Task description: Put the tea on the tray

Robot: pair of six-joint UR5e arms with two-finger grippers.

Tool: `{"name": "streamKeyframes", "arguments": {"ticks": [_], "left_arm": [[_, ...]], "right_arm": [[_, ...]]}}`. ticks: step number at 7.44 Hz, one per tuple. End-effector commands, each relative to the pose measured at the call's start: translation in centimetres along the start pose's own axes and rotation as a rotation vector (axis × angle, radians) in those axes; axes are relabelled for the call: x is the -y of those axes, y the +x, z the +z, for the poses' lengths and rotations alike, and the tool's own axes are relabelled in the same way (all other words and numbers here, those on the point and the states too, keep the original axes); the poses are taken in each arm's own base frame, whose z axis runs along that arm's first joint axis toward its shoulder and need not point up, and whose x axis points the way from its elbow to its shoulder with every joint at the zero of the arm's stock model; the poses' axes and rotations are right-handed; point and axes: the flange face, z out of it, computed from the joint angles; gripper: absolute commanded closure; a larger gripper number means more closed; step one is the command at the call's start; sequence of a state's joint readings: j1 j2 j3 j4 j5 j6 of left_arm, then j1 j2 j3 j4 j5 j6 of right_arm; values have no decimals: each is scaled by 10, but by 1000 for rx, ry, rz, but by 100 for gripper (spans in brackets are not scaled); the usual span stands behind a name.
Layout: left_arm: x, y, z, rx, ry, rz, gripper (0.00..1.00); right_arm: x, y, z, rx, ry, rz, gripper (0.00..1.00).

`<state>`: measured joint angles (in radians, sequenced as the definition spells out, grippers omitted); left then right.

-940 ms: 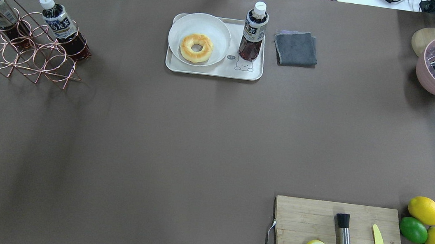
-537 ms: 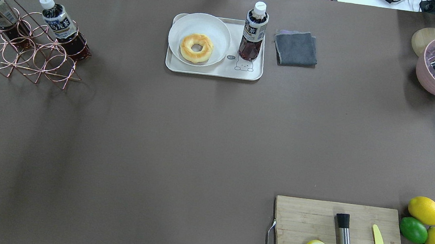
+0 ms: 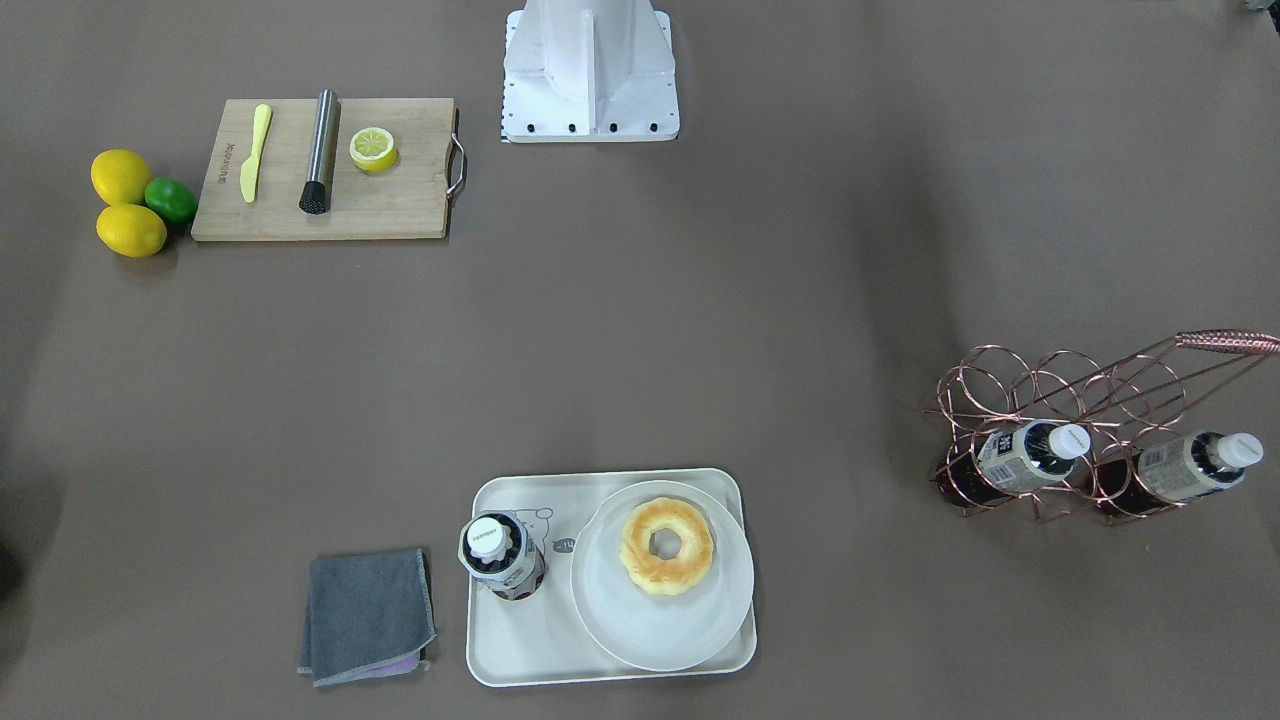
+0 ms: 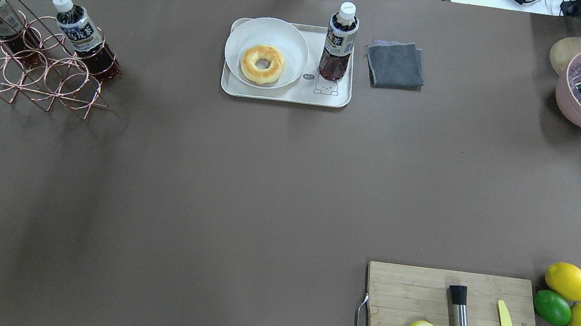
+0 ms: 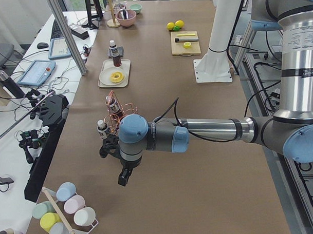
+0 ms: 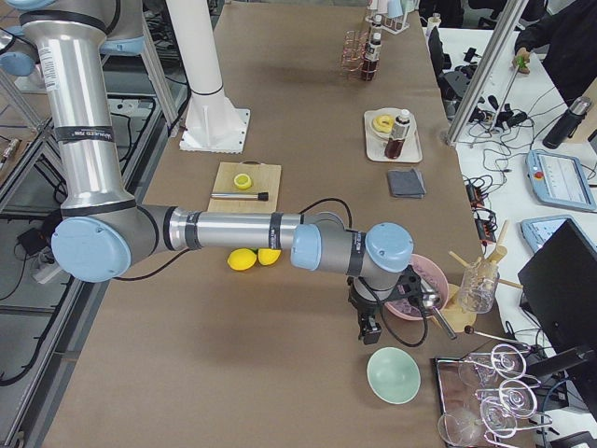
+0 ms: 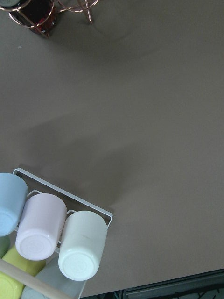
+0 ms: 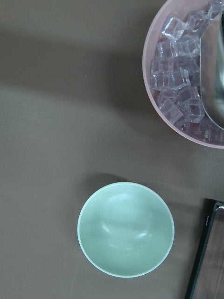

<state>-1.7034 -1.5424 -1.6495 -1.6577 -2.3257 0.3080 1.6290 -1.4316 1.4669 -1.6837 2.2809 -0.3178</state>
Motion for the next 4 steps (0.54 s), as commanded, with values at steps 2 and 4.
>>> {"name": "streamKeyframes", "arguments": {"ticks": [2, 4], "left_arm": [[18, 35, 9, -23, -11, -60, 2], [18, 35, 9, -19, -12, -59, 2]], "right_arm": [[1, -1, 0, 13, 5, 3, 0], [3, -2, -2, 12, 9, 17, 0]]}}
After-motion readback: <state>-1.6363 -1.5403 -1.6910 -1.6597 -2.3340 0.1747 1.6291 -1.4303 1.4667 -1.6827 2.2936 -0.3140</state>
